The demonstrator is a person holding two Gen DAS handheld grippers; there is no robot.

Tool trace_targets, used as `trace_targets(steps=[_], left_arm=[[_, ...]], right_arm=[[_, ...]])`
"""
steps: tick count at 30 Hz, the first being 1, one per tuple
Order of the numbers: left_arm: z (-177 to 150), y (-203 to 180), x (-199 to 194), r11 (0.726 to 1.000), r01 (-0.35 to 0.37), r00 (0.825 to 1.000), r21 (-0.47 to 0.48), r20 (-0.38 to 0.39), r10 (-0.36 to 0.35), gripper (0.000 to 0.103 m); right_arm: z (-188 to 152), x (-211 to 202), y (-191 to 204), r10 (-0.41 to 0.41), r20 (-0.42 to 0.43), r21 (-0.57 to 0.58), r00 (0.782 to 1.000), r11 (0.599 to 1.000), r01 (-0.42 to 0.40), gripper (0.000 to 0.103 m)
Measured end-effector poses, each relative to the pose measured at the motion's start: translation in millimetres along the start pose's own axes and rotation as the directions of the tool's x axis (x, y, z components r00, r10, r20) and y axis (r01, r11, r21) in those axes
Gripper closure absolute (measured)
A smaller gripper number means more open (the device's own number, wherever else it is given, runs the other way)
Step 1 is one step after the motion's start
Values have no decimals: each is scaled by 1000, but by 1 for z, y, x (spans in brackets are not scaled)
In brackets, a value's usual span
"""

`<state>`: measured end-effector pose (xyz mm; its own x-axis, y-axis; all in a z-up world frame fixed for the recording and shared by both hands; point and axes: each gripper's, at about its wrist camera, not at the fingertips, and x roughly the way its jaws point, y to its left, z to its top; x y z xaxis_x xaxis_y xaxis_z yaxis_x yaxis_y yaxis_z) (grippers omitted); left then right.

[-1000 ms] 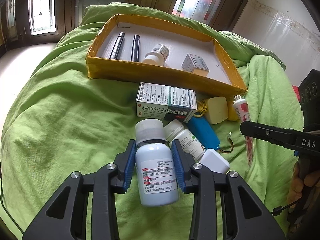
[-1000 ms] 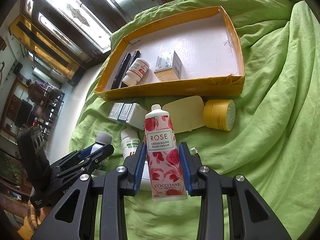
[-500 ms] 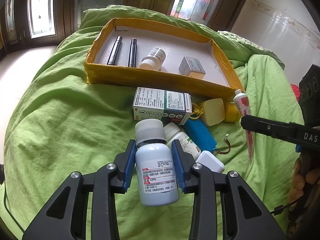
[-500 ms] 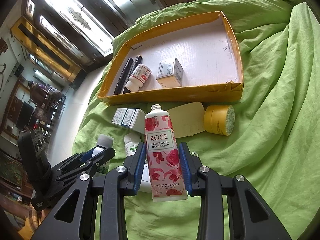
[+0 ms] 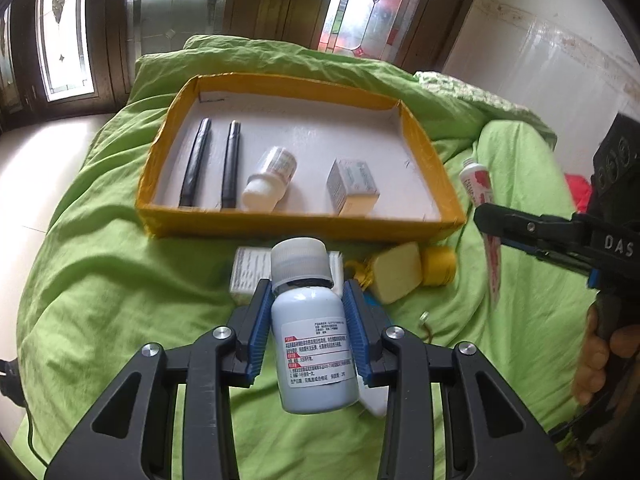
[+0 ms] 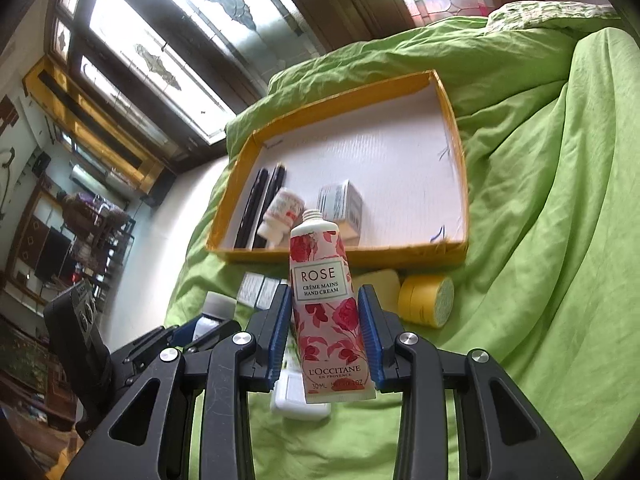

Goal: Organize rigid objects
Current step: 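Lower the bottle into the tray with the left tool while the right tool lowers the tube in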

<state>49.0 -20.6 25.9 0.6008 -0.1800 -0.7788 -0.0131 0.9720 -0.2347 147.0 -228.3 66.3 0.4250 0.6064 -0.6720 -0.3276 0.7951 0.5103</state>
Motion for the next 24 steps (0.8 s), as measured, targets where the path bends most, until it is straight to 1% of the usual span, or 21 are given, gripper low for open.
trace_targets(steps=[5, 8, 11, 15, 21, 22, 24], left_arm=[[38, -9, 10, 999, 42, 999, -2, 3, -42, 70], [58, -13, 23, 999, 35, 999, 14, 2, -35, 70], [75, -11, 46, 1000, 23, 1000, 5, -14, -23, 70], [85, -7, 71, 1000, 5, 999, 3, -31, -5, 70], [93, -15, 102, 999, -16, 998, 45, -54, 18, 70], [93, -16, 105, 999, -17, 998, 51, -58, 20, 70], [95, -20, 110, 999, 3, 999, 49, -49, 0, 70]], right_arm=[[26, 3, -7, 7, 34, 39, 999, 999, -8, 73], [42, 10, -12, 12, 51, 70, 999, 997, -15, 73], [53, 17, -16, 11, 71, 97, 997, 995, -17, 73], [62, 27, -25, -20, 78, 114, 997, 993, 11, 73], [74, 53, -34, -52, 55, 112, 997, 993, 46, 73], [75, 57, -34, -55, 50, 110, 997, 993, 49, 73], [77, 66, -37, -61, 37, 109, 997, 992, 57, 73]])
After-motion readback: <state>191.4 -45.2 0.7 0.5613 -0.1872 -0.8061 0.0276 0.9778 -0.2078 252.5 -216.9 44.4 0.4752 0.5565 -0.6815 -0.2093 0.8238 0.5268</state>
